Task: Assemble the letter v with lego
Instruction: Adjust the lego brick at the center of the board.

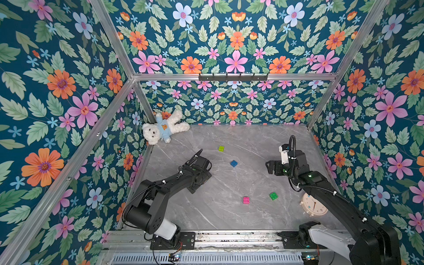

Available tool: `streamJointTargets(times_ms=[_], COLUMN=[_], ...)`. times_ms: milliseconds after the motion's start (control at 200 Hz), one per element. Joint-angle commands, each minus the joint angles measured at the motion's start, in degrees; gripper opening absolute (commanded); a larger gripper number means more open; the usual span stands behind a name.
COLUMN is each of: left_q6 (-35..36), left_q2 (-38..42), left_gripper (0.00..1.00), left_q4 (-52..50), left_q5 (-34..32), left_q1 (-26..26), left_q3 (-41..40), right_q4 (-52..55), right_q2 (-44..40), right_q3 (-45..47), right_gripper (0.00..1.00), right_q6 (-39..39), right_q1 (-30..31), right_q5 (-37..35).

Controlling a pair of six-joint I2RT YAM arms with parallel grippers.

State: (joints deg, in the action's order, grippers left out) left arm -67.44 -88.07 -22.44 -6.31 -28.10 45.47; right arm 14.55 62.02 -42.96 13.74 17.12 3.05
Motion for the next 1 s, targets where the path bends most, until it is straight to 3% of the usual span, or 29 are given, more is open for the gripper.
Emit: streamJointTargets(times_ms=[0,185,350,535,665,995], left_q6=[-0.99,2.41,12.63,25.85,28.79,40.31], left_q2=[-1.52,-3.37,-7.96,-12.49,-10.65,-2.37], left_gripper=[0.96,0.90,0.66,0.73,0.75,0.80], left_q4=[-0.85,-1.06,-0.94,-4.72,-10.55,-13.76], left_q5=[-0.73,-2.25,-0.53,0.39,-3.93,-0.55], left_q1=[0.08,1.09,2.08,1.05,1.03,0.04], left_q3=[0.36,1.74,7.96,14.66,16.45,11.51], right_q4=[-2.21,-2.66,-3.13,-3.12,-3.19,-2.92], right_q2=[-0.65,-0.76,-0.42,0.44,1.38,2.82], right_q3=[0.50,0.77,0.95,0.86,0.60,0.12], right_gripper=[0.99,0.99,0.99,0.99,0.99,0.99], right_q6=[-0.39,-0.49,-0.64,-1.32,-1.56,-1.88], right_q1=[0.08,0.03,0.08,0.02,0.10,0.09], right_q5=[0.89,1.49,2.31,2.49,2.78,3.72])
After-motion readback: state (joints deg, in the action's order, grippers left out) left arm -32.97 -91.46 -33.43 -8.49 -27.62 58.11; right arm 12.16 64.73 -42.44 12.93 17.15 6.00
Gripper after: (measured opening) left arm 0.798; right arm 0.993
